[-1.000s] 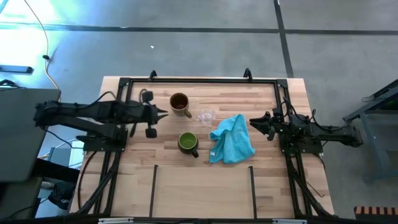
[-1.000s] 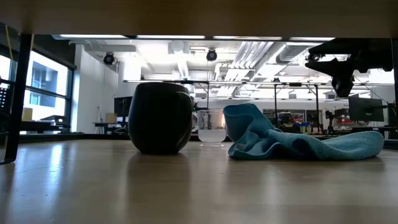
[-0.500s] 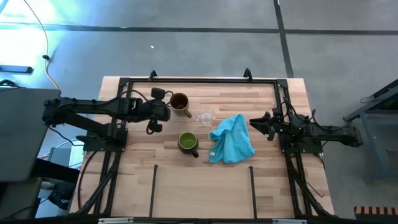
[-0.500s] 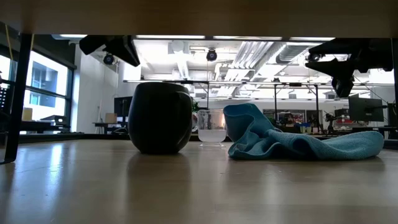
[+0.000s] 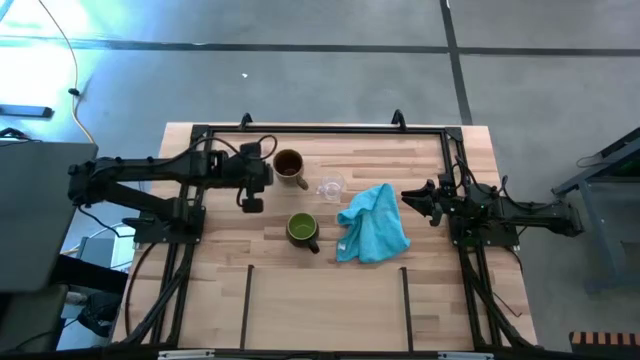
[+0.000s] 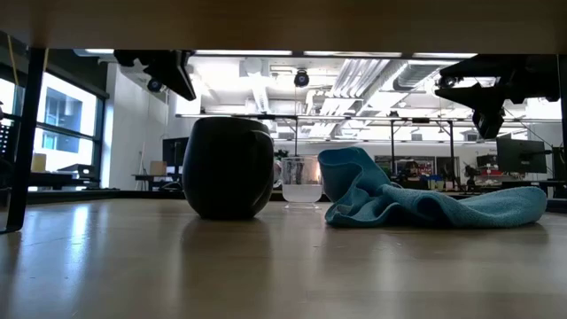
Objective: Stack small to large cups/mugs on shelf
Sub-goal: Put the brown green mug on the shelf
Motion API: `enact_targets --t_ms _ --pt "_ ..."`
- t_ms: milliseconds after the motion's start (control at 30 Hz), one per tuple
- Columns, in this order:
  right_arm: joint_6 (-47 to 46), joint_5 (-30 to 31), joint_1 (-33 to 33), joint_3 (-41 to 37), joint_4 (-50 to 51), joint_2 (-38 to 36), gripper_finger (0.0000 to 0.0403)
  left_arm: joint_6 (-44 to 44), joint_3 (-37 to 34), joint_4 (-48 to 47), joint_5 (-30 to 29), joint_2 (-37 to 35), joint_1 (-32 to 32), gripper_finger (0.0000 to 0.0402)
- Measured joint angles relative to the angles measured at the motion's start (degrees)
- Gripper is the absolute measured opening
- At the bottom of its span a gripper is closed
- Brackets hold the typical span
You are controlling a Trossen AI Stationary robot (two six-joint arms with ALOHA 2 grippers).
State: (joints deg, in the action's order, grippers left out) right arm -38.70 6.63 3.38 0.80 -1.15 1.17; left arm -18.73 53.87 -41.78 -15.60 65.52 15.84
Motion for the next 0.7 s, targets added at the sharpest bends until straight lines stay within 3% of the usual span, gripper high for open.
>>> enact_targets --t_ms 433,700 --pt "0.01 0.17 0.01 0.00 -0.02 -0.02 0.0140 -21.91 0.00 6.06 -4.93 3.31 -0.03 0.0040" --pt "-1.39 0.15 0.00 0.00 0.00 0.72 0.0140 -18.57 0.46 5.49 -6.42 9.13 0.06 0.0040"
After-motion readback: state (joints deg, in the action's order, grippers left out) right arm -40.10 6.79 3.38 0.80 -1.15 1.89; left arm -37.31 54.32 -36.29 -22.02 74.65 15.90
